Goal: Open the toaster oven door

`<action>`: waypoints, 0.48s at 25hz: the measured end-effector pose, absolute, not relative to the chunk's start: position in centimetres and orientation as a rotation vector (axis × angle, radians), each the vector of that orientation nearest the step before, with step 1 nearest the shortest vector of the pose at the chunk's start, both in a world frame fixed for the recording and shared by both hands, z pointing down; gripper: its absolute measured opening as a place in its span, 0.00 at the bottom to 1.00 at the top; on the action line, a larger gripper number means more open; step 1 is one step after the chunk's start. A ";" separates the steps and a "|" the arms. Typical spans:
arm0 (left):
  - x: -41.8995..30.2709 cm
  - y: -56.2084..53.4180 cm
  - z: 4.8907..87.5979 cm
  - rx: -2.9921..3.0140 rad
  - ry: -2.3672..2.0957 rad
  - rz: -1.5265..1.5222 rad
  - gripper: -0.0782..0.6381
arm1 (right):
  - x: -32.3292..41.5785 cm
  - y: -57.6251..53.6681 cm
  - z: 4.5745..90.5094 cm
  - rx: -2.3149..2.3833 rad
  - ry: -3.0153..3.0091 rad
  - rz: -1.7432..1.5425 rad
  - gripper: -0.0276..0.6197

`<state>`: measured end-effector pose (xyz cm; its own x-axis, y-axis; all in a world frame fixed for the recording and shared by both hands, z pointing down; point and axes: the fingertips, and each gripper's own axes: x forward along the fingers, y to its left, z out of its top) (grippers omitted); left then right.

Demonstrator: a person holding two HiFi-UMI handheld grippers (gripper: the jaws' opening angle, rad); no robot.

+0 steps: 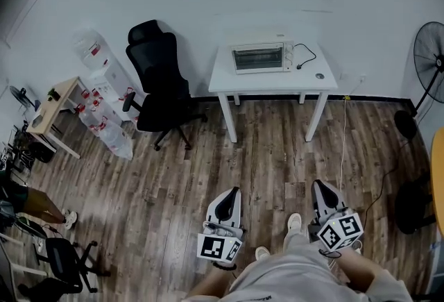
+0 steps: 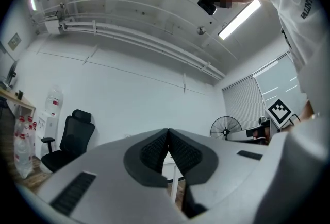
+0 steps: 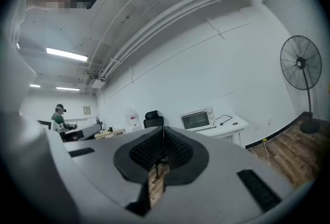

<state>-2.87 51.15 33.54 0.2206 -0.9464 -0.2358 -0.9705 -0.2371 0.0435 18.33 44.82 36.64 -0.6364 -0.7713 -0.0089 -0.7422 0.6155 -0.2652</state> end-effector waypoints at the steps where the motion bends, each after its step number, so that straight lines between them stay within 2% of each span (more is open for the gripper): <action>1: -3.1 51.1 33.6 -2.358 1.871 0.326 0.12 | 18.0 44.7 36.6 -1.272 2.718 -0.361 0.07; 12: -3.7 48.5 33.4 -2.327 1.914 0.311 0.12 | 16.0 41.8 36.8 -1.201 2.743 -0.389 0.07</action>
<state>-3.74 48.47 33.44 0.1828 -0.9563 -0.2284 -0.9793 -0.1976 0.0433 16.04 41.80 36.85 -0.6776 -0.7354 -0.0083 -0.7040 0.6520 -0.2815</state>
